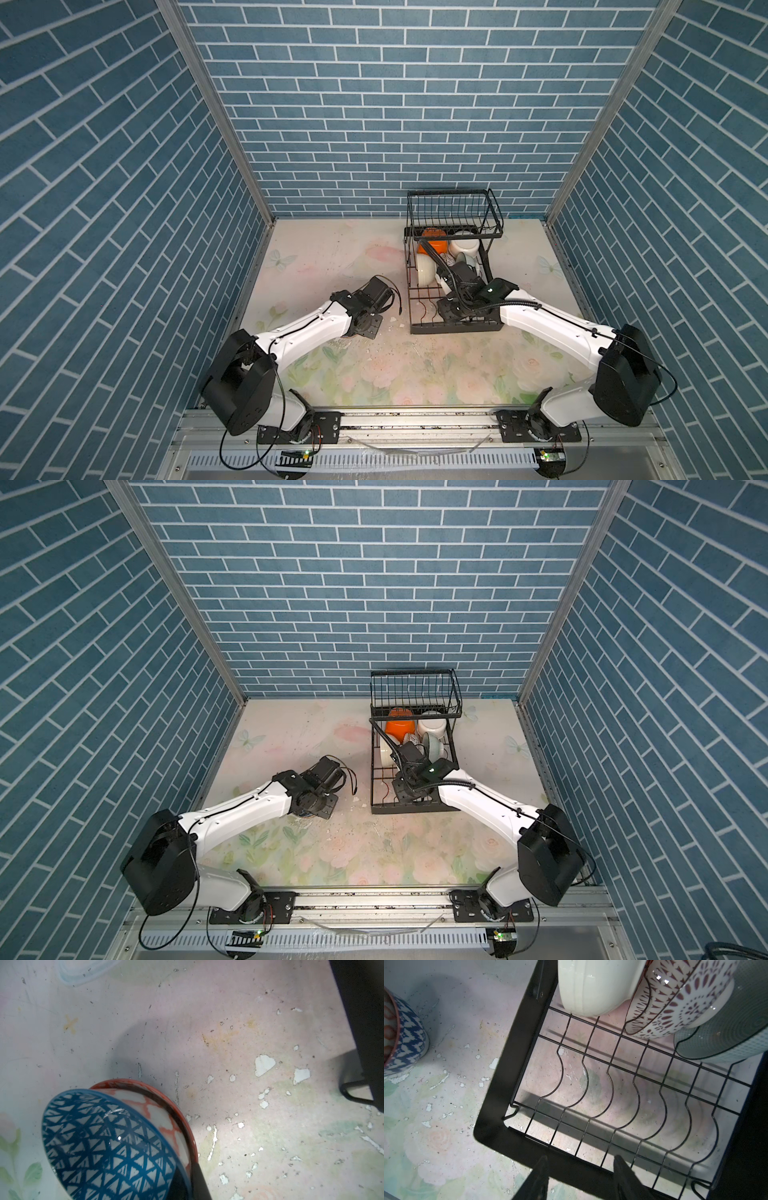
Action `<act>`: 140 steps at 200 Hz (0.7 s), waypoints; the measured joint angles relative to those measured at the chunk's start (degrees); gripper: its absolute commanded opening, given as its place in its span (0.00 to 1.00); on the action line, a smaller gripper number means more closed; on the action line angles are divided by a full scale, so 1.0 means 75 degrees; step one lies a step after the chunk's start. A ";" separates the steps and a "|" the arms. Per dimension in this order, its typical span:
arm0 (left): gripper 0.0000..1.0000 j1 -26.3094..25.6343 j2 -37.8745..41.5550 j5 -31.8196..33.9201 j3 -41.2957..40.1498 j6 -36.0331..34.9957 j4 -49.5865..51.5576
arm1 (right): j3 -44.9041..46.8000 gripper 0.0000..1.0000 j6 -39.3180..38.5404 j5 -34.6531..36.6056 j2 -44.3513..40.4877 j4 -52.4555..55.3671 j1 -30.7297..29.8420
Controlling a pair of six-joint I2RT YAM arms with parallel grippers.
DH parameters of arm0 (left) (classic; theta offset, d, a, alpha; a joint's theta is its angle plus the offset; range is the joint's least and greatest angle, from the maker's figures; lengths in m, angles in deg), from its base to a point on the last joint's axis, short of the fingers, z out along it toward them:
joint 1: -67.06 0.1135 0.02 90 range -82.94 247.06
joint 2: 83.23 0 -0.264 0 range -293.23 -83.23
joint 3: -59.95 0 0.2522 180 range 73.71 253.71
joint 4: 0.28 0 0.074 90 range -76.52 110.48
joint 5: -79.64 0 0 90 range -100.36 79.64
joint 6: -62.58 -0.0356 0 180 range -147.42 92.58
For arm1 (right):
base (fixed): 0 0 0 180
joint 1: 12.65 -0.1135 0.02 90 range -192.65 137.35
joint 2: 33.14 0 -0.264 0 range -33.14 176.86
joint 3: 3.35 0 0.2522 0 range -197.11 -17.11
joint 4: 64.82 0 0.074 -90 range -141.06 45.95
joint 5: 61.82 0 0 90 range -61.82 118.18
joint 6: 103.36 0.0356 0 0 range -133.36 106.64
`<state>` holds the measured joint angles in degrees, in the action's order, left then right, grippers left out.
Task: Load bowls into a dish rack
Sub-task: Pick up the bowl.
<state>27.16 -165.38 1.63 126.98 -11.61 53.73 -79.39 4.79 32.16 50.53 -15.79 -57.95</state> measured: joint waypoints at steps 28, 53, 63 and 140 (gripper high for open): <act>0.00 0.0000 0.0154 0.0114 0.0175 -0.0122 0.0230 | 0.0000 0.52 0.0000 -0.0073 0.0000 -0.0006 0.0000; 0.00 0.0000 0.0399 0.0131 0.0318 -0.0245 0.0350 | -0.0003 0.52 0.0000 -0.0131 0.0000 -0.0015 0.0000; 0.00 0.0000 0.0510 0.0108 0.0353 -0.0303 0.0370 | -0.0003 0.52 0.0000 -0.0160 0.0000 -0.0015 0.0000; 0.00 -0.0420 0.1617 -0.0618 0.0361 -0.1032 0.0181 | -0.0860 0.52 -0.0006 -0.0329 -0.0015 0.0326 0.0038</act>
<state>24.01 -153.25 -3.01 129.69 -19.34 55.09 -85.84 4.75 29.70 50.43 -13.34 -57.67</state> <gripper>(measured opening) 0.092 0.517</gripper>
